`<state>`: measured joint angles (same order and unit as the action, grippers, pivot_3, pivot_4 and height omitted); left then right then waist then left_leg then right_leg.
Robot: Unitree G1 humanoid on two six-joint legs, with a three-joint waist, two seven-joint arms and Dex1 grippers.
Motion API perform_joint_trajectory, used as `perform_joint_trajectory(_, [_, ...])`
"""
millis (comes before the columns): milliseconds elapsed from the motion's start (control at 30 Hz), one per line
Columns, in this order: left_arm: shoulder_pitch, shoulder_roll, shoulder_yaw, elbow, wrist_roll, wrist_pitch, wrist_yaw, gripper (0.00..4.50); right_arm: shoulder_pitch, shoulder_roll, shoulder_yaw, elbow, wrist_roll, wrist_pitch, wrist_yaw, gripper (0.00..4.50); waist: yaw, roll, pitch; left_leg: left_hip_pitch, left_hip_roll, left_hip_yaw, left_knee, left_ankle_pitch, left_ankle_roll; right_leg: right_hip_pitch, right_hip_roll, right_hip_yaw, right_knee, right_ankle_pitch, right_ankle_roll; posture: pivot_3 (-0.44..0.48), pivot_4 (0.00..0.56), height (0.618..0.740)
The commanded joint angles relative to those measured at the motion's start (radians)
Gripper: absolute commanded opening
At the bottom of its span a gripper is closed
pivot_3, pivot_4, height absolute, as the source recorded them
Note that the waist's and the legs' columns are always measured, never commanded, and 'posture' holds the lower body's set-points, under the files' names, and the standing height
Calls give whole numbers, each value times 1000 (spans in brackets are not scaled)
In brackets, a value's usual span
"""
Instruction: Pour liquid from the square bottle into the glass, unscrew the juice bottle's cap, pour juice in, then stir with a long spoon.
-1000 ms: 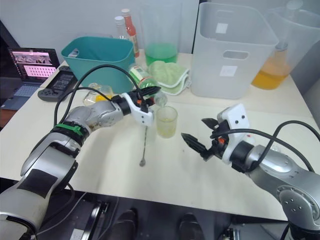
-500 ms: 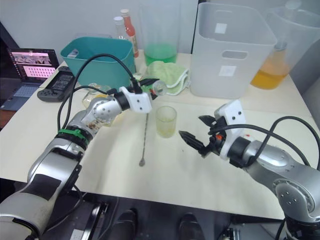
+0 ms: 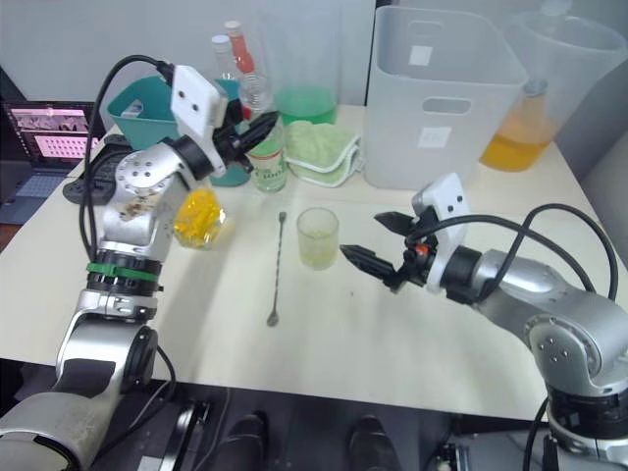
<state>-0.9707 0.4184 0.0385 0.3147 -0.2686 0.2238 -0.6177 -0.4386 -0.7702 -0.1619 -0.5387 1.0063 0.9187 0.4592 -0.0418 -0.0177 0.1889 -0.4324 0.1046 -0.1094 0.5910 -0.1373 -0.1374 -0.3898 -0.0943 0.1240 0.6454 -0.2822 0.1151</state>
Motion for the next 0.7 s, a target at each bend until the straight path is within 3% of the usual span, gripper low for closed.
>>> perform_joint_trajectory(33, [52,45,77,-187,-96,139,-4,1346,-54,-11,-27,60,17,-27,96,4486,-4,0,0,0,0,0,0,0,0,0,0,0,0,0,0,0,150,734])
perform_joint_trajectory(333, [349,185,250,-581,-287,367,-12,1346,-187,-6,82,218,-117,-106,342,4486,-6,0,0,1,0,0,-1,0,0,0,0,0,0,0,-1,0,150,734])
perform_joint_trajectory(500, [593,249,437,-750,-406,432,-31,1346,-249,-3,98,302,-143,-159,501,4486,-3,0,0,1,0,0,0,0,0,0,0,0,0,-1,-1,0,150,734])
perform_joint_trajectory(700, [830,253,684,-843,-553,435,-37,1346,-280,-30,89,378,-179,-222,671,4486,0,-1,1,1,0,0,-1,0,0,0,0,0,-1,-1,-2,0,150,734])
